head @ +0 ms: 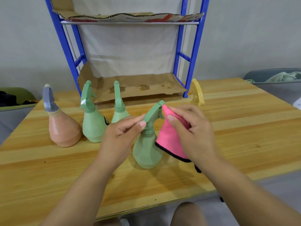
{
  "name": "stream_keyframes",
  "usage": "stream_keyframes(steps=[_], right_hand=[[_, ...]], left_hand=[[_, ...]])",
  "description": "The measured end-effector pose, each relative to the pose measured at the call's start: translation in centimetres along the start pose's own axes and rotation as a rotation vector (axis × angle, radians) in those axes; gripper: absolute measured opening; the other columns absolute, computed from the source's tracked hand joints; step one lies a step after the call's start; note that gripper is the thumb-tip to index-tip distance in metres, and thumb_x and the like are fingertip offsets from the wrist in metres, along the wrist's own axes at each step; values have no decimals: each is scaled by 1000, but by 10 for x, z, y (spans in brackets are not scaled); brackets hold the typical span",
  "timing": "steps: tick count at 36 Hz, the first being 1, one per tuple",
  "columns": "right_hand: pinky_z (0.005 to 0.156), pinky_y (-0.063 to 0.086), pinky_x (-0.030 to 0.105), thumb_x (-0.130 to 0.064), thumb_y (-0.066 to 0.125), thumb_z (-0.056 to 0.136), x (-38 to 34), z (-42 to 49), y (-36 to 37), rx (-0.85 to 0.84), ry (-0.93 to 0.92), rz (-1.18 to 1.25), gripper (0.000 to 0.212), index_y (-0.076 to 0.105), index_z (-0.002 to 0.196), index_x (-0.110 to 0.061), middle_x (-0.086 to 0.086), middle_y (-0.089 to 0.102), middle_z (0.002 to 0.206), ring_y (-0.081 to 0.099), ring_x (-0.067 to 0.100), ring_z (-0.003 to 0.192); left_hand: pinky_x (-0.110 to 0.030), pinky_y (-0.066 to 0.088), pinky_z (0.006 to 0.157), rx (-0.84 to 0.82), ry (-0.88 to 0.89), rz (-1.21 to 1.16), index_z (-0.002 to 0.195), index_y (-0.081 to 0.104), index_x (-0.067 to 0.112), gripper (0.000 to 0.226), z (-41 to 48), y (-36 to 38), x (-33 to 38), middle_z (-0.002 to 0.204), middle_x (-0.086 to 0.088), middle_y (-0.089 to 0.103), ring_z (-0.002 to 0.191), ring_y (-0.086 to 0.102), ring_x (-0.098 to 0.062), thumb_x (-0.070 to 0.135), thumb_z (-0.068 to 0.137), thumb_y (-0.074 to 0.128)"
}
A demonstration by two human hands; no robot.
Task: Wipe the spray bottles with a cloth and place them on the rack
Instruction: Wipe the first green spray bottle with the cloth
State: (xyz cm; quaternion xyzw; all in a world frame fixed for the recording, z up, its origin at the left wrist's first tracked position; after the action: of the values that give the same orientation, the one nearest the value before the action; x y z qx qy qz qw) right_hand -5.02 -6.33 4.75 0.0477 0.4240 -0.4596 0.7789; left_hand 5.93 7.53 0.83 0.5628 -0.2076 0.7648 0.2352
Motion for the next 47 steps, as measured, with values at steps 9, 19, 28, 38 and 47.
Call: stream_keyframes(steps=[9,19,28,38,47], right_hand=[[81,43,11,-12,65,84,-12,-15,29,28,-237,-100,22,71,101,1,5,55,94,54,10,87],[66,51,29,-2,65,86,-29,-28,38,-37,-461,-176,19,70,102,6,15,61,89,61,23,76],[70,38,6,-16,68,84,6,-22,26,86,-68,-105,12,73,91,-7,-7,51,81,49,-3,73],[68,44,14,-9,65,85,-15,-27,33,51,-280,-136,15,71,95,1,8,57,80,53,10,72],[72,39,7,-12,67,85,2,0,17,129,-77,-165,8,66,85,-4,-2,53,84,48,-1,77]], left_hand=[[-40,51,95,15,23,-12,90,73,48,23,2,-1,-4,97,9,72,100,66,-10,32,81,59],[-46,48,98,10,21,0,90,74,45,19,0,0,-5,104,2,71,107,65,-17,35,83,59],[-44,49,97,38,20,2,92,74,39,18,-2,1,-5,104,7,72,104,65,-10,38,81,59],[-25,54,77,14,38,24,87,71,23,18,-1,7,0,87,6,73,84,67,-9,35,77,62],[-21,53,72,23,73,145,94,70,30,17,3,6,6,90,11,72,84,67,-5,15,87,64]])
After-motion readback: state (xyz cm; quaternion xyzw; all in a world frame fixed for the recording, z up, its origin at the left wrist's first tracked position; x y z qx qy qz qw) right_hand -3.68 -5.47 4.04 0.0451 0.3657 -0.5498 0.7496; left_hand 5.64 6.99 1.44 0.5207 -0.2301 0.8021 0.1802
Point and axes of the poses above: each hand's wrist, its own z-axis towards the middle knuckle, its own y-axis out of the palm, x = y × z, the point moved 10 cm from there along z, towards the middle knuckle
